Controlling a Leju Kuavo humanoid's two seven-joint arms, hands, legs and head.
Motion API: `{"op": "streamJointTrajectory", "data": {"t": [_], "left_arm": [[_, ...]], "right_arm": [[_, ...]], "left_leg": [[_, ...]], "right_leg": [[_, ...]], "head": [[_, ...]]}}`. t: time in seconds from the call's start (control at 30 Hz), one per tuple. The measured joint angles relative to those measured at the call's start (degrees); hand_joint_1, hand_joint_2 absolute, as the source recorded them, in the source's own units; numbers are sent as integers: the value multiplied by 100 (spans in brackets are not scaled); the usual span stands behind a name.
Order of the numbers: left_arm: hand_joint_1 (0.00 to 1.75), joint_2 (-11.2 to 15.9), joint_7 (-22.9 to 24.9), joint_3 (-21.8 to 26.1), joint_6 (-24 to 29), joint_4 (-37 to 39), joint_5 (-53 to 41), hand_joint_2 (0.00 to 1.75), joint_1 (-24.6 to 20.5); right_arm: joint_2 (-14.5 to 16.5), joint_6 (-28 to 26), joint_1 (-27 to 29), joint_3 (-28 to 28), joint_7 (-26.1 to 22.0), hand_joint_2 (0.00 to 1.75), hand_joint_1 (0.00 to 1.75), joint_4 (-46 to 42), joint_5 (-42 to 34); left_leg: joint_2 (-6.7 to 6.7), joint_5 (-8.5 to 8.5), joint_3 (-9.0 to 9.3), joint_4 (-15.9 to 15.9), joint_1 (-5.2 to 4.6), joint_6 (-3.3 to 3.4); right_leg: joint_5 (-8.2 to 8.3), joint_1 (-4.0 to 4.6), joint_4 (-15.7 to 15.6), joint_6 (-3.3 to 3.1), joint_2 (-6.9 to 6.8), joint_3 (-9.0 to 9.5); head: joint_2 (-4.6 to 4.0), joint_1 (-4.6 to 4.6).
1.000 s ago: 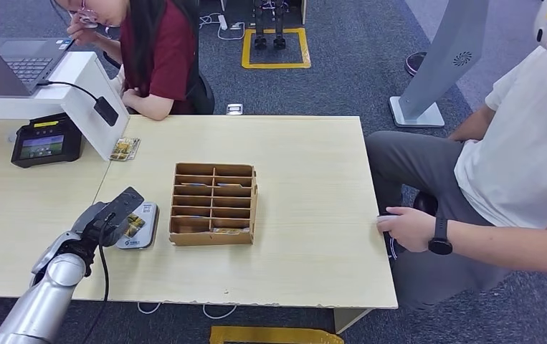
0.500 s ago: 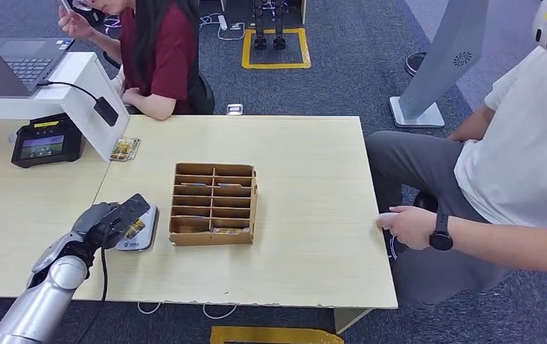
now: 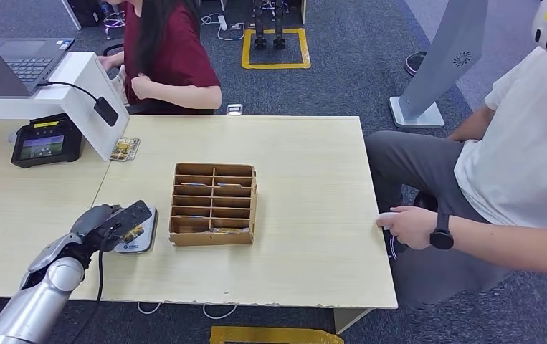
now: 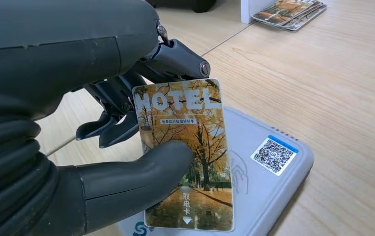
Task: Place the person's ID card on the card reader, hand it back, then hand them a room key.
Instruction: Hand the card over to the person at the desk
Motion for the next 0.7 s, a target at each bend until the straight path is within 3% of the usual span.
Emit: {"op": "streamJointTrajectory", "data": {"t": [0.7], "left_arm": [[175,16,-9,-486,381,-112,-1419,175,-2]], "right_arm": [[0,-18,59,-42,63,175,0,-31,-34]], "left_leg": [[0,0,3,0,0,0]], "right_leg": [[0,0,0,0,0,3]], "head": [[0,-3]]}}
